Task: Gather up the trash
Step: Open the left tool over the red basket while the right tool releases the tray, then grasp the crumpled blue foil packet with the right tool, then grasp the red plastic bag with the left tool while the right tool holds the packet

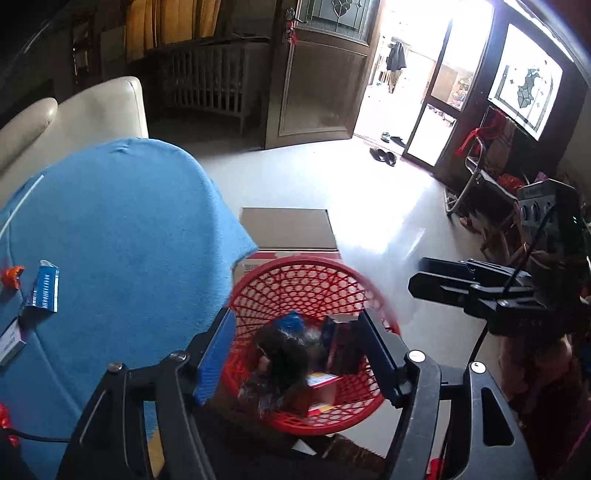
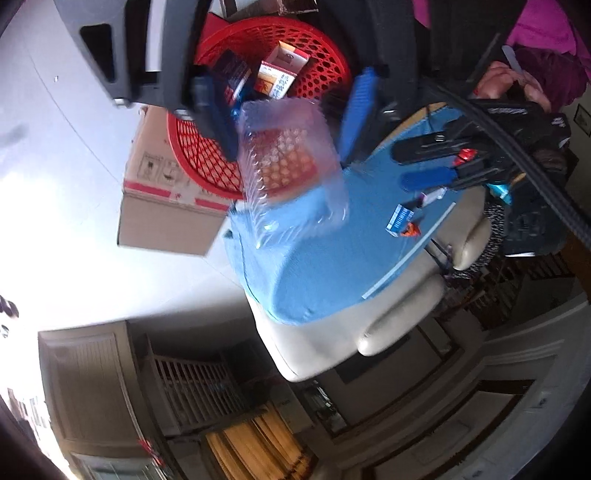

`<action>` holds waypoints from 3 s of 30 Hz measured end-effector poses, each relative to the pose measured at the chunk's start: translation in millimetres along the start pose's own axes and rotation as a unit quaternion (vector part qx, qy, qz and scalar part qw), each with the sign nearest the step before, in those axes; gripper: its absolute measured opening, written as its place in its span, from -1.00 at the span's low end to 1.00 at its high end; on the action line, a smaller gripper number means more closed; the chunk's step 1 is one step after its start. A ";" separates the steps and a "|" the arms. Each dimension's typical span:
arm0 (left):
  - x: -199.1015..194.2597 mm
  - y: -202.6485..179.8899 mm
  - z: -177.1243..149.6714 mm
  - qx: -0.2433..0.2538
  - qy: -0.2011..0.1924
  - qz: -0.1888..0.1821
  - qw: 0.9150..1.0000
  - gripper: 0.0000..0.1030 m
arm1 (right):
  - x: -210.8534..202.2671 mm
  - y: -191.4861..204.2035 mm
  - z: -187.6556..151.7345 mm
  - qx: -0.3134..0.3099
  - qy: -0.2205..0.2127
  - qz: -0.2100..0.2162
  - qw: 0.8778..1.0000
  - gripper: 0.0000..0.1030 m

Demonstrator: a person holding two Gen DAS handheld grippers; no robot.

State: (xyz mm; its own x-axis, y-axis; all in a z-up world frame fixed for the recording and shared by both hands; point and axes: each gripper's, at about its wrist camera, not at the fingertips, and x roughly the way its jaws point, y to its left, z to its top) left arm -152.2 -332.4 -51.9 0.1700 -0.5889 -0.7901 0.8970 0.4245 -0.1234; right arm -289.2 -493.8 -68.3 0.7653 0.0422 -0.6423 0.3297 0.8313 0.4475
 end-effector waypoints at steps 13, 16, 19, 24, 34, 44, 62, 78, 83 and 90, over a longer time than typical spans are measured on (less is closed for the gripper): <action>-116.9 142.6 -92.2 -0.092 -0.061 0.198 0.974 0.37 | 44.3 54.2 31.5 -0.009 0.010 0.079 0.997 0.30; -149.1 190.5 -119.8 -0.131 -0.065 0.267 0.952 0.38 | 87.5 94.4 44.3 -0.025 0.046 0.102 0.993 0.30; -176.6 235.9 -148.6 -0.163 -0.063 0.330 0.928 0.41 | 142.3 141.6 54.0 -0.041 0.092 0.117 0.988 0.30; -197.5 299.7 -183.0 -0.229 -0.063 0.328 0.914 0.41 | 234.3 207.3 70.3 -0.033 0.168 0.136 0.976 0.30; -178.5 331.6 -201.2 -0.264 -0.064 0.263 0.926 0.41 | 321.9 295.7 75.1 -0.225 0.195 0.052 0.953 0.34; -167.7 345.8 -200.6 -0.242 -0.029 0.250 0.937 0.41 | 386.8 312.1 61.1 -0.419 0.236 -0.010 0.877 0.38; -128.6 394.1 -185.3 -0.246 -0.004 0.177 0.953 0.41 | 454.2 339.5 84.8 -0.413 0.239 0.057 0.877 0.47; -99.9 384.9 -183.8 -0.239 0.000 0.170 0.956 0.41 | 424.7 317.2 97.3 -0.318 0.211 0.045 0.923 -0.22; -98.5 390.2 -186.0 -0.262 -0.009 0.168 0.950 -0.02 | 413.2 299.2 103.8 -0.243 0.221 0.054 0.943 -0.33; -111.9 388.9 -185.4 -0.281 -0.046 0.174 0.943 -0.08 | 390.0 251.3 113.4 -0.115 0.227 0.068 0.965 -0.43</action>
State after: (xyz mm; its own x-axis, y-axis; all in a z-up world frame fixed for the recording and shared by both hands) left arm 101.9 26.1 -122.8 0.4722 -0.3938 -0.7886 0.4276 0.8847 -0.1857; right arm 154.7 -331.3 -135.8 0.4554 0.3544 -0.8167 0.0711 0.8999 0.4302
